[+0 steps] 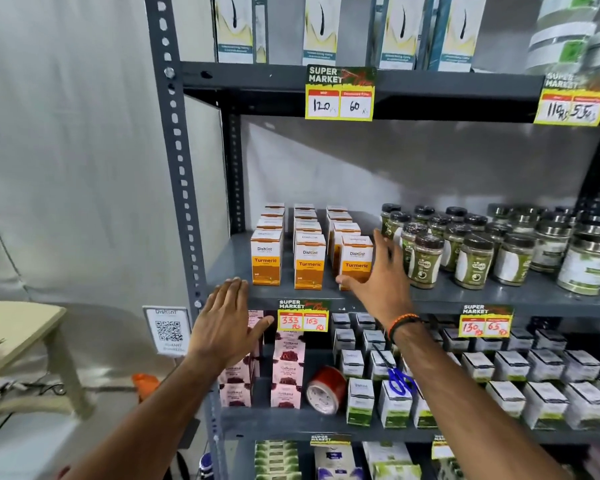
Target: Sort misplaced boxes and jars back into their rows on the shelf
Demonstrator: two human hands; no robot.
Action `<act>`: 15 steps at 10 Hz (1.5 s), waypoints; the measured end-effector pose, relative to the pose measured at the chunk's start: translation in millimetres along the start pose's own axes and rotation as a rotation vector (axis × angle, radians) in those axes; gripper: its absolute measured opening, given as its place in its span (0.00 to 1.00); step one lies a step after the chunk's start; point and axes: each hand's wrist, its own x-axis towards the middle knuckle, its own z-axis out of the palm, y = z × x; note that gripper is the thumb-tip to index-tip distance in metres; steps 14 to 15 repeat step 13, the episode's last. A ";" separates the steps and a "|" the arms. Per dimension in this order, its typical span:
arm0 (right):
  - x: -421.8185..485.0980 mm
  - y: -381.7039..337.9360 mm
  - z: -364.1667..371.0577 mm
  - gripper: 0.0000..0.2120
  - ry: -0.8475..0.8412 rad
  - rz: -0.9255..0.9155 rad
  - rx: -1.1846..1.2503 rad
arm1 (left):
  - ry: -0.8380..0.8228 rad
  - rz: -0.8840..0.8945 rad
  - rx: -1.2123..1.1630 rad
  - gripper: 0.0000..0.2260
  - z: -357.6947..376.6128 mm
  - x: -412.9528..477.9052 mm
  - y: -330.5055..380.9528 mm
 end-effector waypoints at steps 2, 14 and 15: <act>3.8 14.8 5.4 0.41 -0.177 0.026 0.108 | 0.003 -0.015 -0.017 0.46 -1.0 -0.2 3.0; -19.8 -10.2 -125.1 0.39 0.330 -0.297 0.492 | 0.164 0.139 -0.005 0.45 -65.4 20.4 -3.6; -19.8 -10.2 -125.1 0.39 0.330 -0.297 0.492 | 0.164 0.139 -0.005 0.45 -65.4 20.4 -3.6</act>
